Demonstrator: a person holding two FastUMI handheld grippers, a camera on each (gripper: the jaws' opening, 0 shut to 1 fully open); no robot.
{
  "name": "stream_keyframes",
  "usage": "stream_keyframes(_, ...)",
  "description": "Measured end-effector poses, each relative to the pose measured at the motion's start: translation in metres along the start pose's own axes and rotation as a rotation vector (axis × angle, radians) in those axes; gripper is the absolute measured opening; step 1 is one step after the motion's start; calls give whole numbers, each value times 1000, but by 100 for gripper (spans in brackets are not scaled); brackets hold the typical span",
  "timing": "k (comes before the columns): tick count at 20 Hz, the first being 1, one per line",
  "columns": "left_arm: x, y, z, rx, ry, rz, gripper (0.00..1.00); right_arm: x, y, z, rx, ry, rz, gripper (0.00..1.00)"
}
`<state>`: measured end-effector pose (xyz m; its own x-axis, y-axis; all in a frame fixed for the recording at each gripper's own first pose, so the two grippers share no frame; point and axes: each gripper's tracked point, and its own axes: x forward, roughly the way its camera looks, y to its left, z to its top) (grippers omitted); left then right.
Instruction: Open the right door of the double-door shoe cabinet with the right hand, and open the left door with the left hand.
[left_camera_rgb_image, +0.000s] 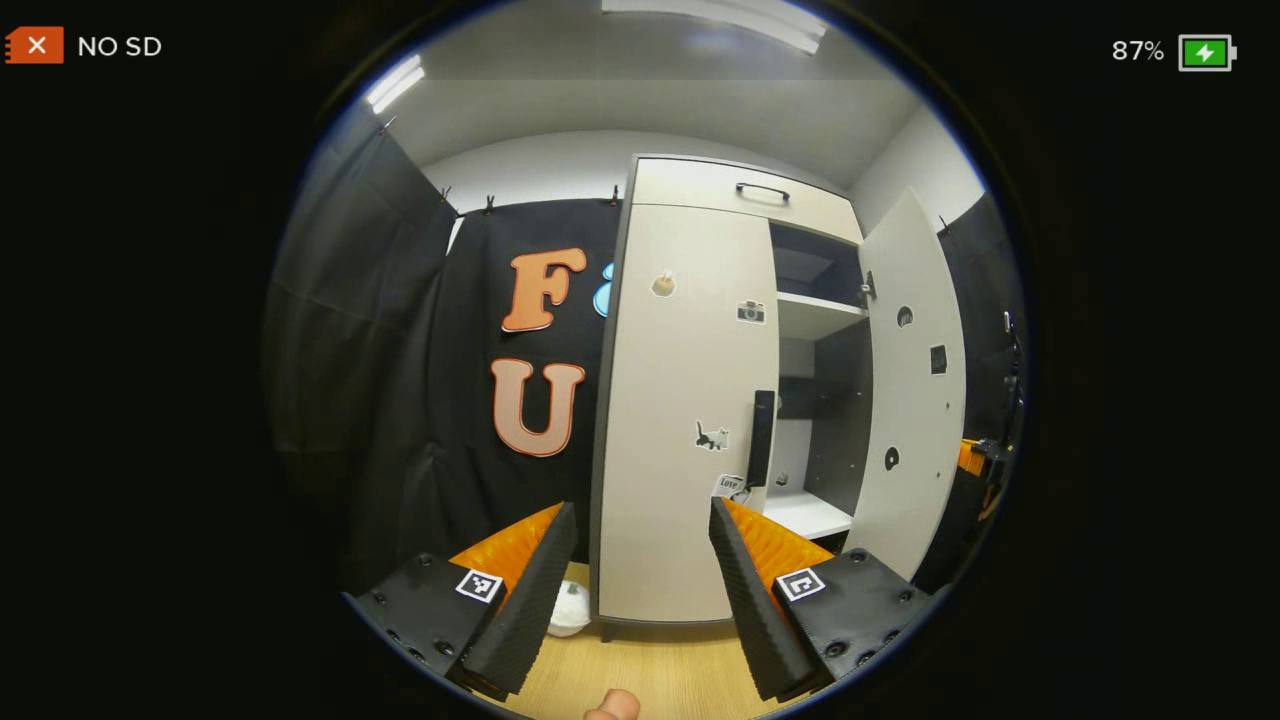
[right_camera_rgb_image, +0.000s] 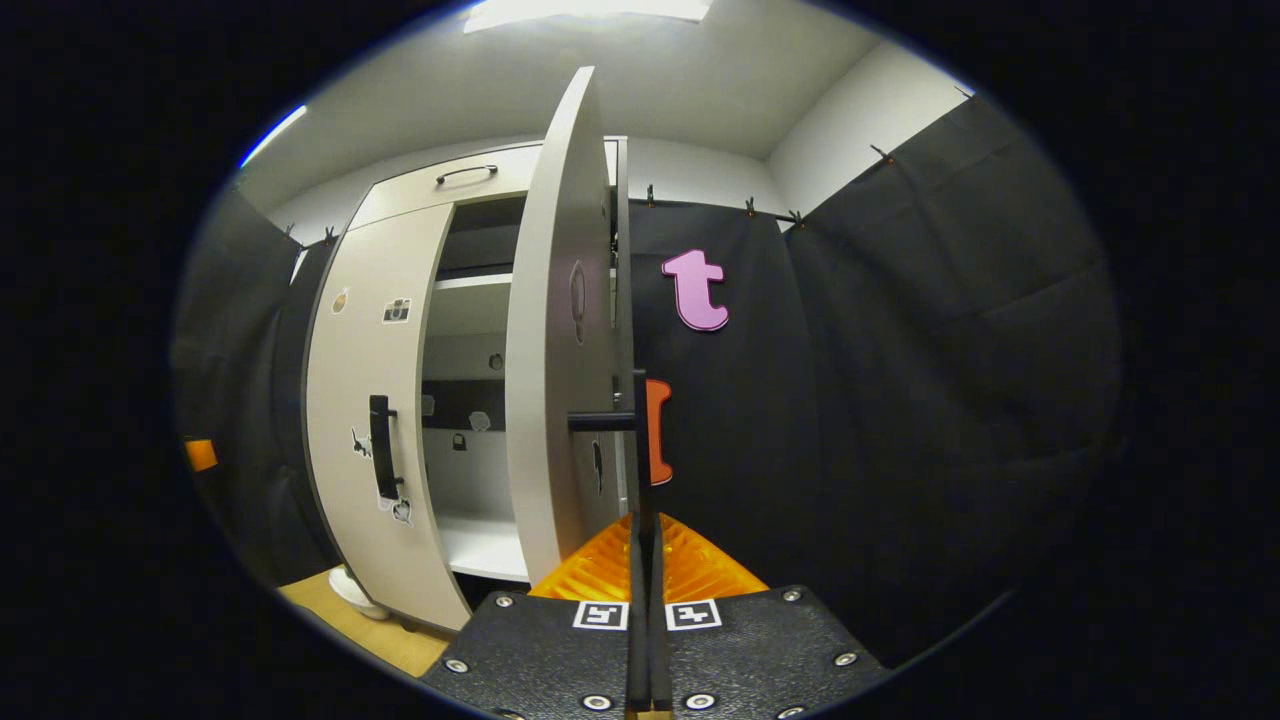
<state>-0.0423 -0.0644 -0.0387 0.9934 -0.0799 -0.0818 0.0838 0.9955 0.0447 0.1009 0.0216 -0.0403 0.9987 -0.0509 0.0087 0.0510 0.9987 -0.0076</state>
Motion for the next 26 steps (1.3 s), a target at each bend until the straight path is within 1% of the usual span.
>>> stream_keyframes(4, 14, -25, -3, 5, 5, -27, 81, -3, -3, 0, 25, -5, 15, 0)
stream_keyframes(6, 21, -37, -1, 5, -8, -47, 80, -7, -16, 6, 14, -33, -33, 2)
stream_keyframes(8, 30, -42, -2, 3, -10, -41, 81, -12, -23, 15, 27, -73, -53, 9)
stream_keyframes(9, 34, -47, -3, -2, -5, -43, 81, -15, -24, 19, 36, -84, -61, 19)
stream_keyframes(10, 38, -54, -3, 0, -2, -50, 81, -18, -26, 22, 38, -98, -66, 25)
stream_keyframes(12, 48, -62, -2, 12, -9, -56, 81, -22, -29, 28, 19, -125, -80, 41)
stream_keyframes(13, 54, -66, -1, 15, -12, -58, 81, -23, -31, 30, 7, -133, -89, 57)
stream_keyframes(14, 59, -73, -3, 12, -11, -65, 81, -24, -33, 31, -5, -136, -93, 67)
stream_keyframes(15, 65, -79, -4, 8, -5, -74, 81, -26, -35, 31, -17, -135, -93, 86)
stream_keyframes(16, 71, -85, -6, 8, 5, -84, 81, -27, -34, 31, -31, -132, -90, 91)
stream_keyframes(17, 79, -90, -7, 11, 12, -90, 81, -29, -36, 31, -48, -131, -95, 93)
stream_keyframes(19, 92, -105, -10, 14, 18, -110, 81, -30, -42, 30, -72, -134, -103, 93)
stream_keyframes(22, 120, -128, -11, 19, 10, -152, 81, -31, -42, 27, -69, -126, -94, 93)
stream_keyframes(26, 159, -142, -17, 45, 29, -139, 81, -28, -44, 33, -73, -161, -88, 93)
